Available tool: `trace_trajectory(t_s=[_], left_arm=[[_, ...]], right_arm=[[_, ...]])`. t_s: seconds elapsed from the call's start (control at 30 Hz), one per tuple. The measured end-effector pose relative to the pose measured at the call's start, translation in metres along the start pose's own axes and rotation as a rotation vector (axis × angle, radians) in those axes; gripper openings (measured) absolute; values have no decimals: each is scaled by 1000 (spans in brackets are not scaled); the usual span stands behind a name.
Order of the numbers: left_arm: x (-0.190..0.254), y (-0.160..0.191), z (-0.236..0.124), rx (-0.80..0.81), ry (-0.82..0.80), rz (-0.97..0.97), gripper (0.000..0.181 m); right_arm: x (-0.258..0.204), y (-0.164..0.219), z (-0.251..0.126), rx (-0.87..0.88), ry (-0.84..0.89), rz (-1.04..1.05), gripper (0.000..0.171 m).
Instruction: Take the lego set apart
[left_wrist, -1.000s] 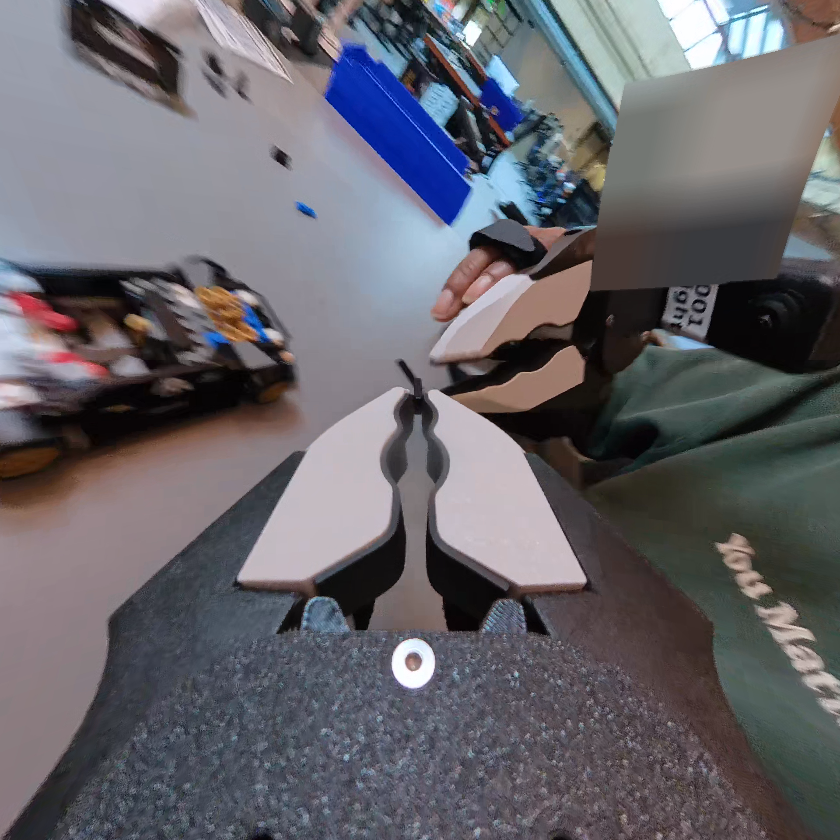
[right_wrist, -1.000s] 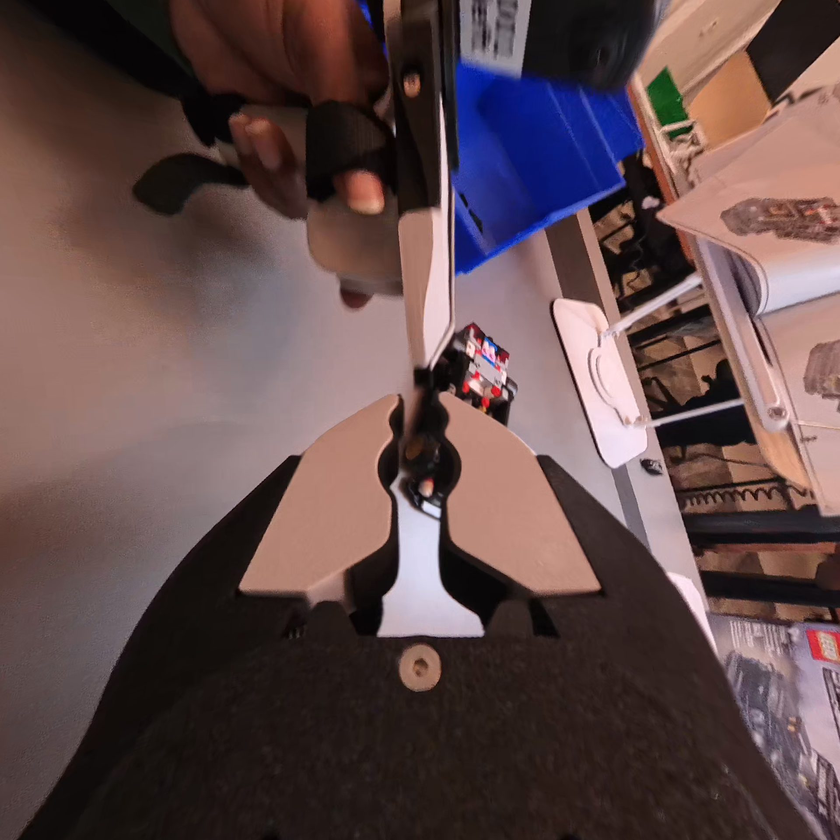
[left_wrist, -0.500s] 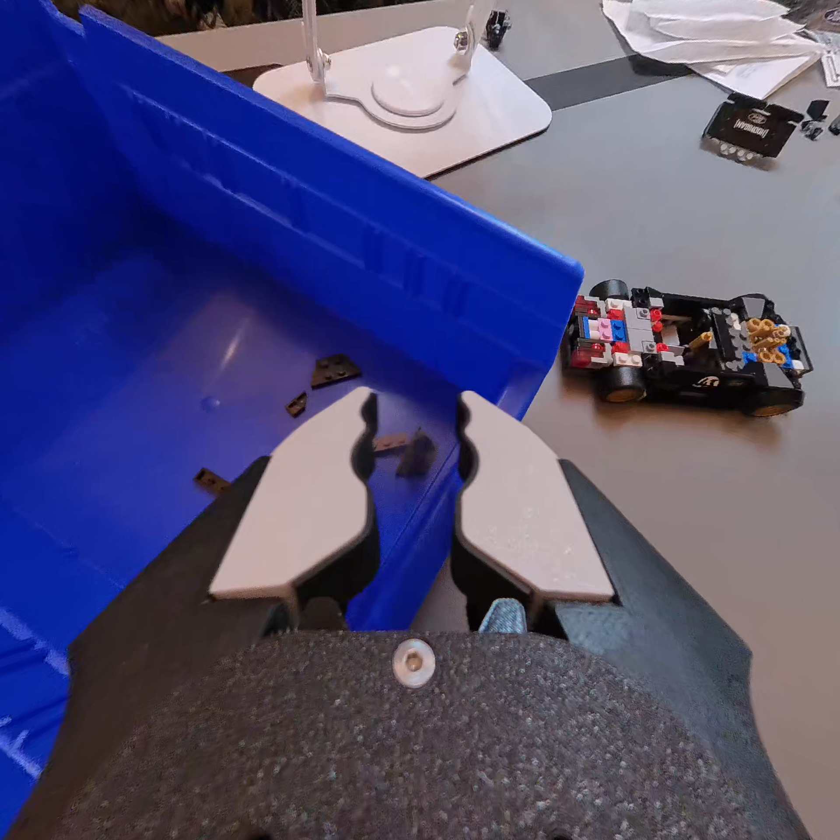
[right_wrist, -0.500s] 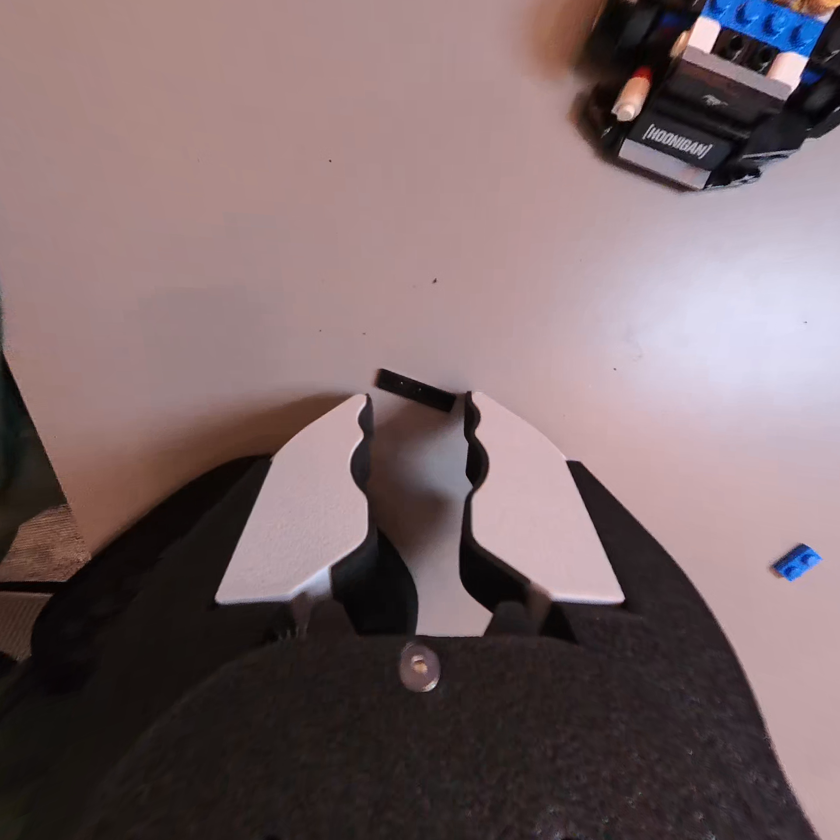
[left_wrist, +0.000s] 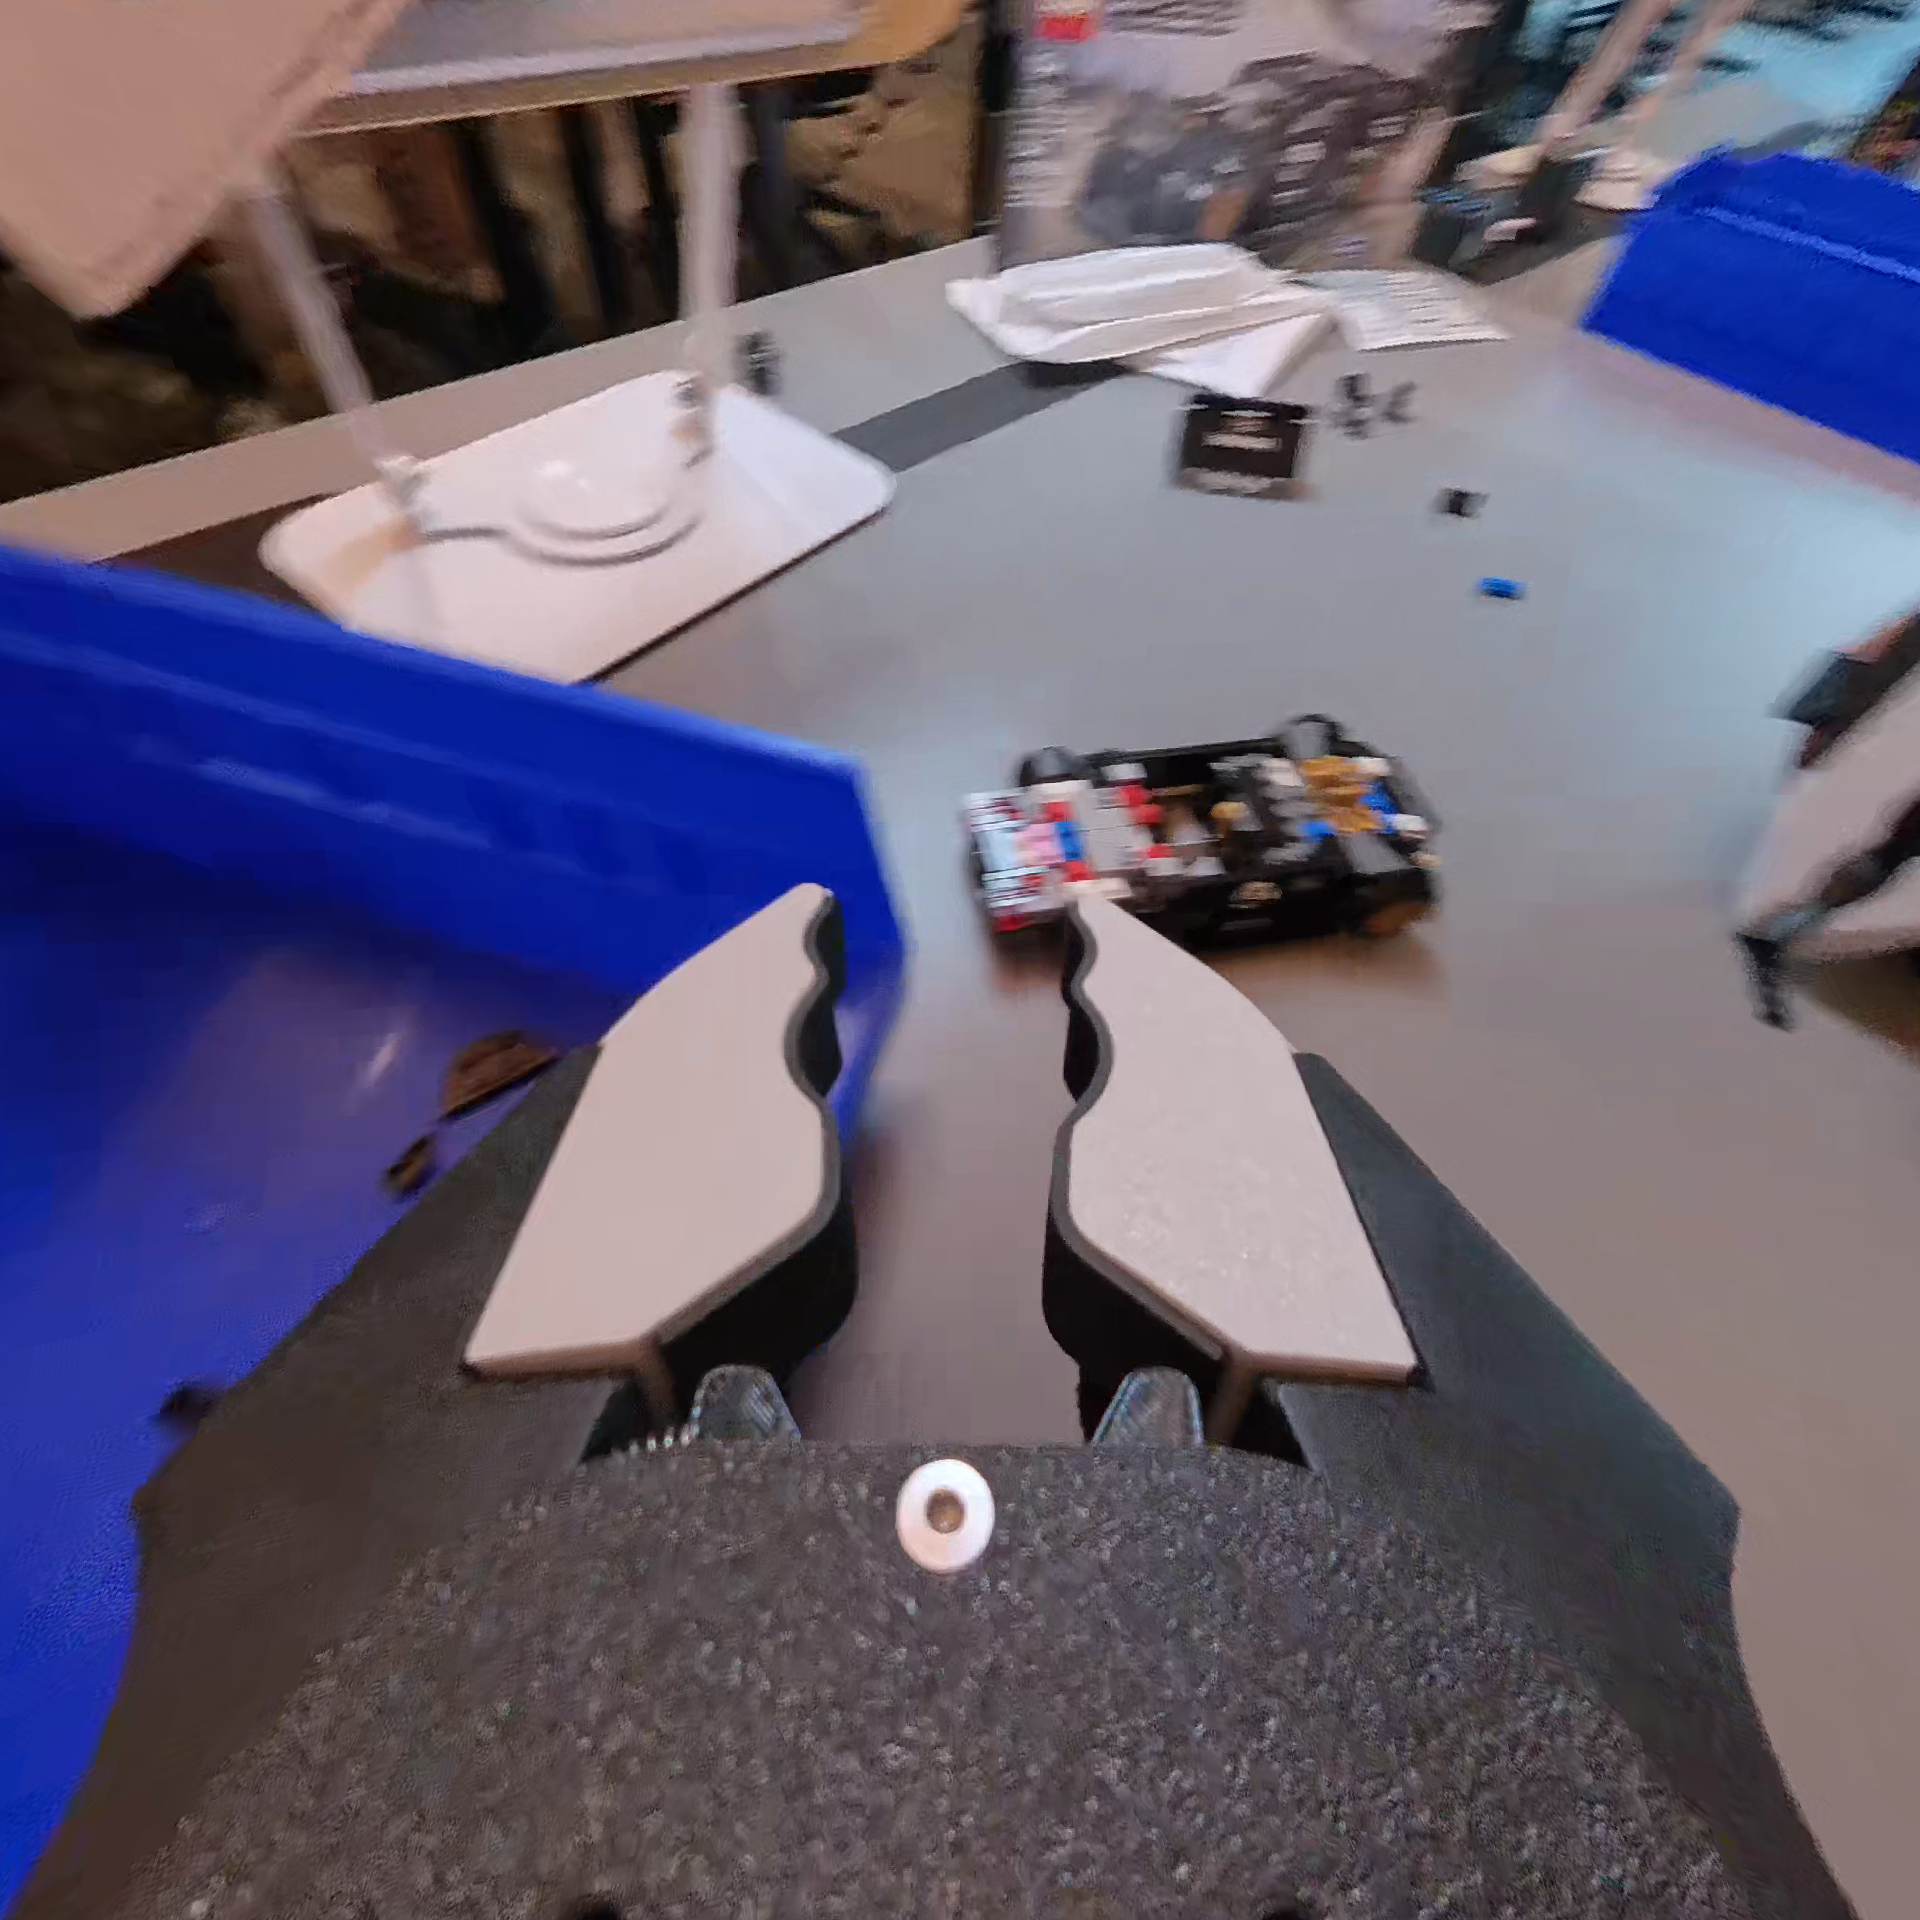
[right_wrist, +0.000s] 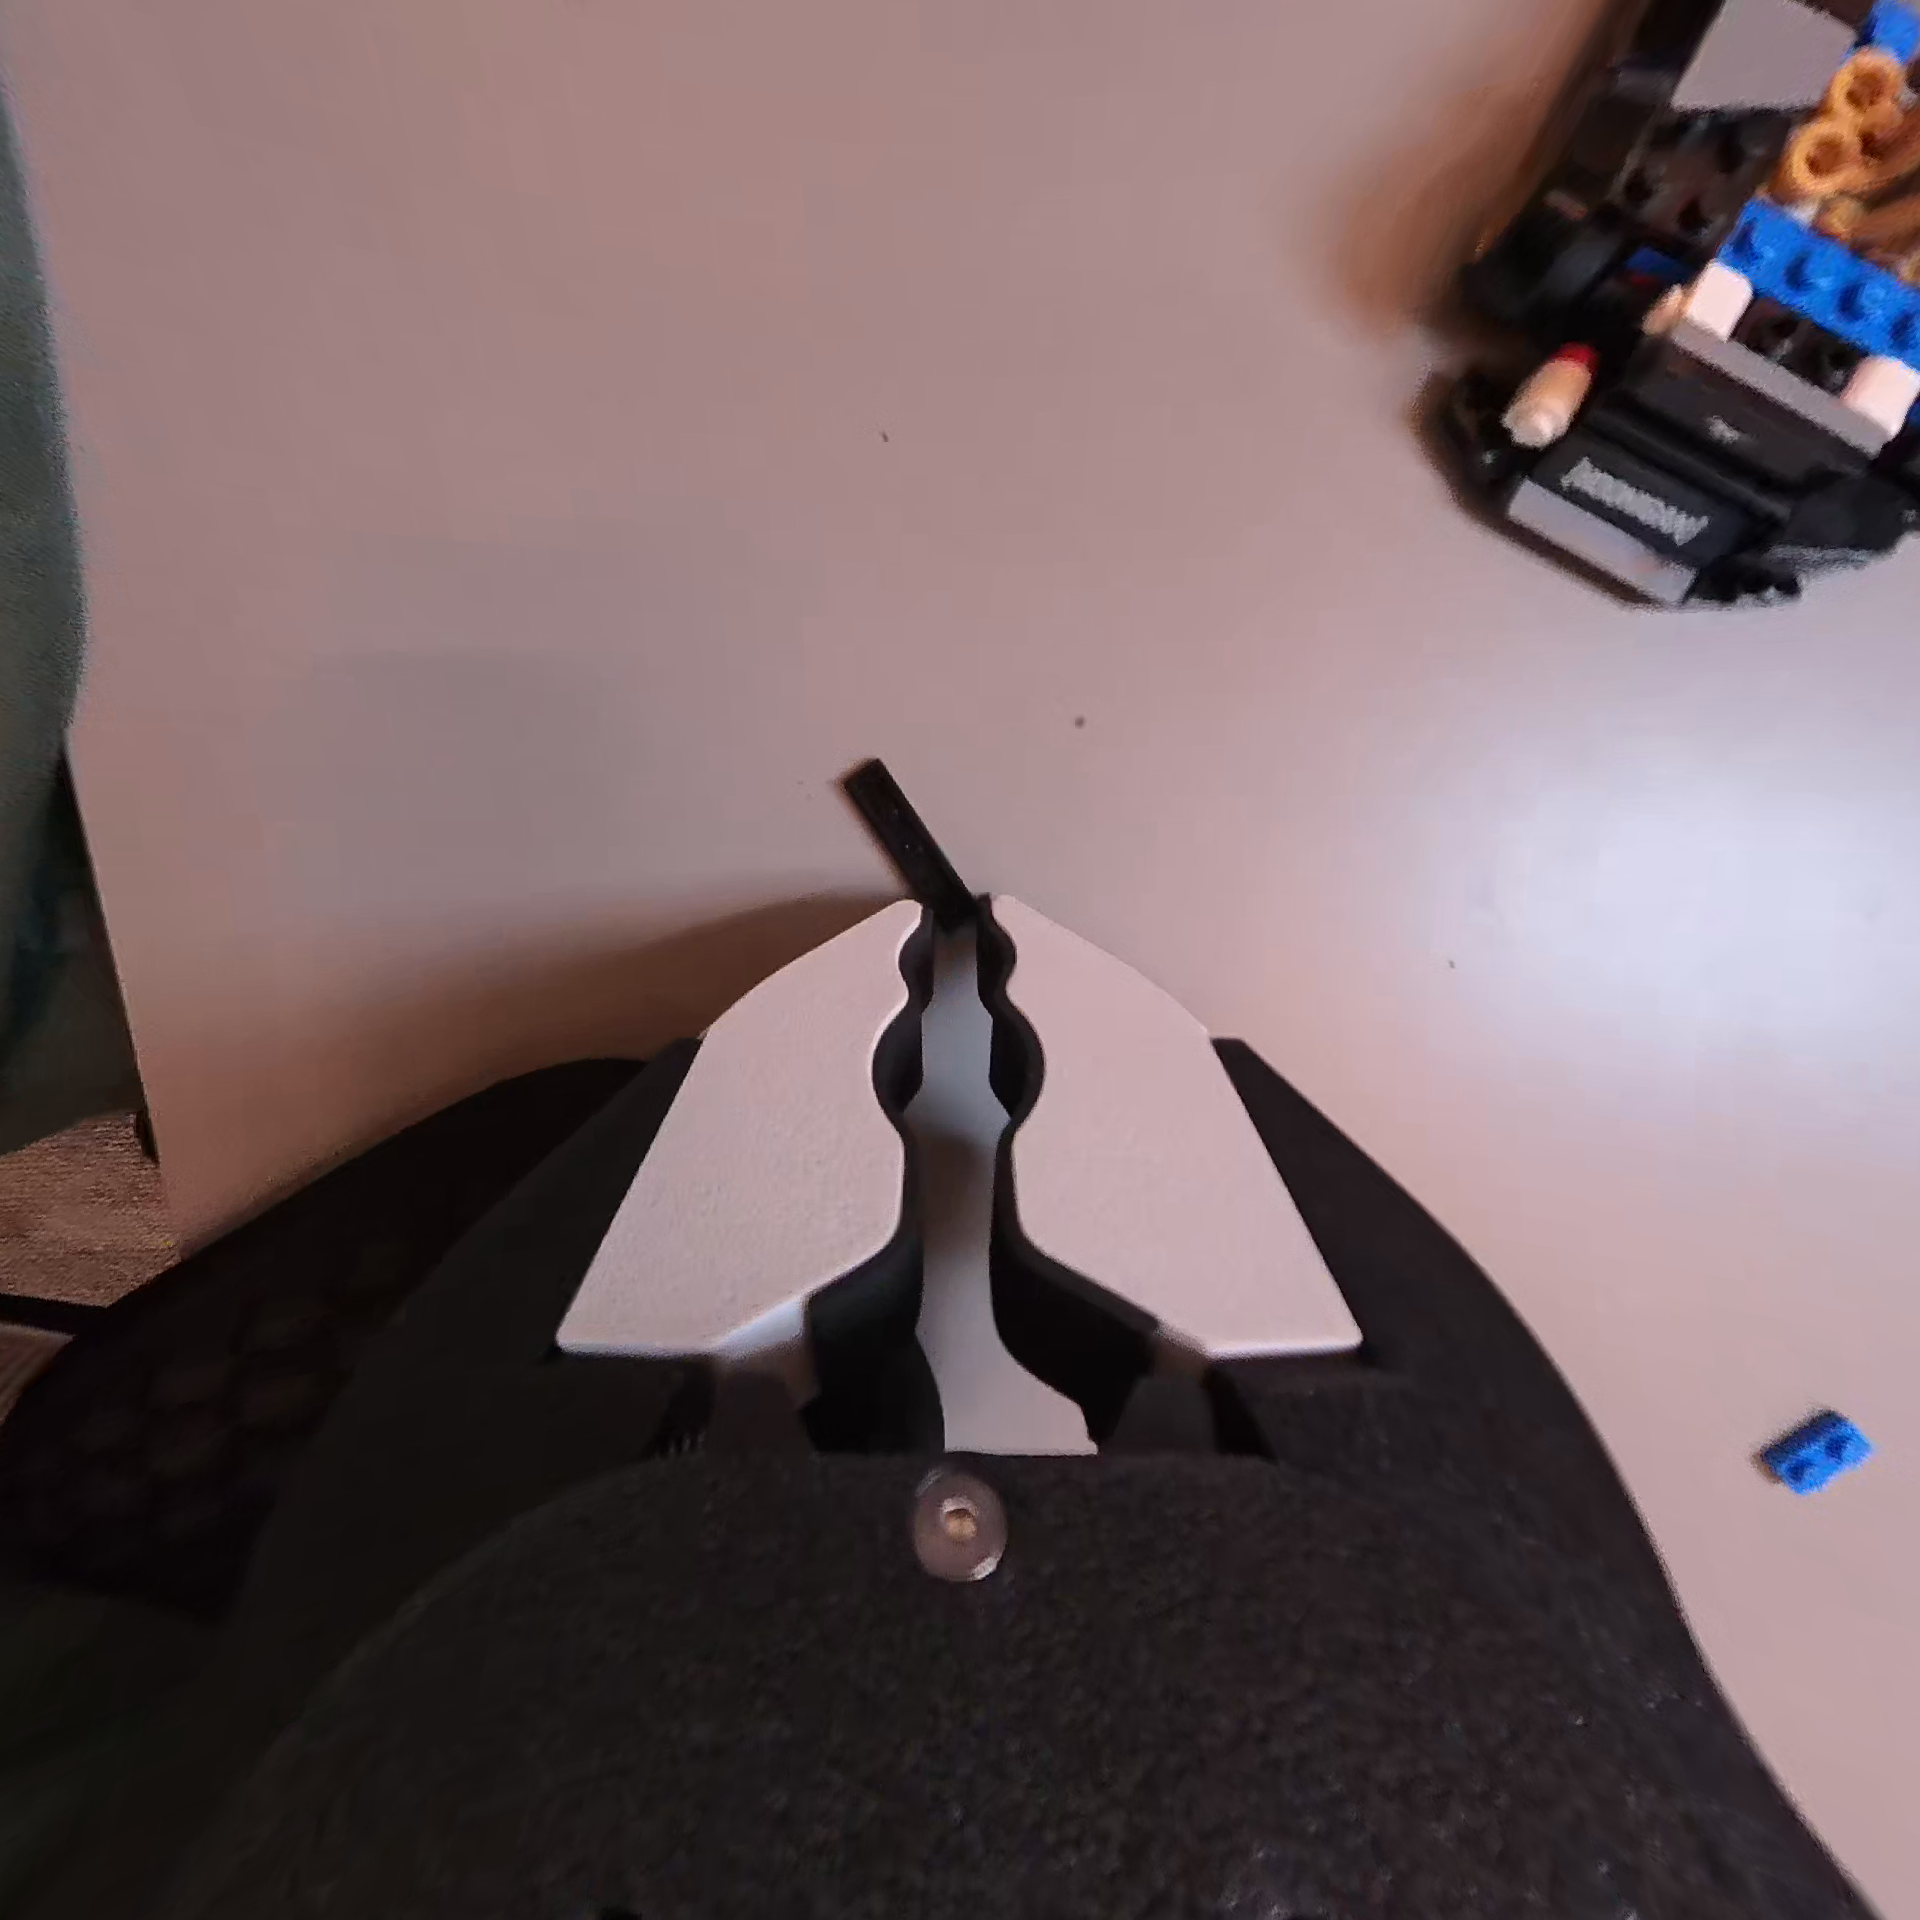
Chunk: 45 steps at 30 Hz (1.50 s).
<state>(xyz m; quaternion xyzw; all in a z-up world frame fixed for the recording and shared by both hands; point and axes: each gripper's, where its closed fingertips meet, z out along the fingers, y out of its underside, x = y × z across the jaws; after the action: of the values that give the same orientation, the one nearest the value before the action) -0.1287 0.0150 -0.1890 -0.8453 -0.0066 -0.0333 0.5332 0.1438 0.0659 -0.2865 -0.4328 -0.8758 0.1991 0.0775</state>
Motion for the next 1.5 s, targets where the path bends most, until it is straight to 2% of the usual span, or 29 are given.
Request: trace_trajectory(t_s=[0.1,0.27,0.43,0.47,0.5,0.53,0.57,0.63,0.67,0.8,0.9,0.93,1.0,1.03,1.17,1.5], left_arm=[[57,6,10,-20,230,-9,41],[144,11,17,-63,621,-222,41],[179,19,25,-119,769,-365,33],[181,23,27,-137,769,-363,23],[182,26,26,-150,780,-340,6],[183,27,24,-153,784,-321,3],[183,28,22,-164,775,-286,3],[173,21,19,-123,722,-197,3],[161,14,19,-87,663,-162,4],[55,-12,14,30,184,-27,3],[-28,-5,-2,2,-141,-52,4],[-48,3,-5,-25,-209,-101,15],[-70,19,-7,-82,-265,-173,61],[-76,25,-7,-103,-282,-183,73],[-74,28,-3,-122,-292,-151,98],[-71,40,1,-183,-276,-108,104]], right_arm=[[7,-20,-6,100,55,-31,7],[36,-77,-38,367,354,-94,7],[28,-116,-38,432,479,-187,7],[26,-120,-36,437,487,-200,7],[24,-123,-35,436,495,-212,7],[25,-125,-36,438,520,-224,5],[27,-128,-38,457,549,-234,0],[32,-129,-44,485,582,-219,0],[37,-128,-49,494,598,-199,10],[60,-110,-60,503,604,-60,19],[77,-87,-48,457,536,83,38],[82,-82,-41,449,507,124,44],[88,-74,-26,435,462,182,59],[91,-71,-20,429,448,202,63],[96,-68,-5,427,394,255,74],[97,-72,-3,437,422,243,75]])
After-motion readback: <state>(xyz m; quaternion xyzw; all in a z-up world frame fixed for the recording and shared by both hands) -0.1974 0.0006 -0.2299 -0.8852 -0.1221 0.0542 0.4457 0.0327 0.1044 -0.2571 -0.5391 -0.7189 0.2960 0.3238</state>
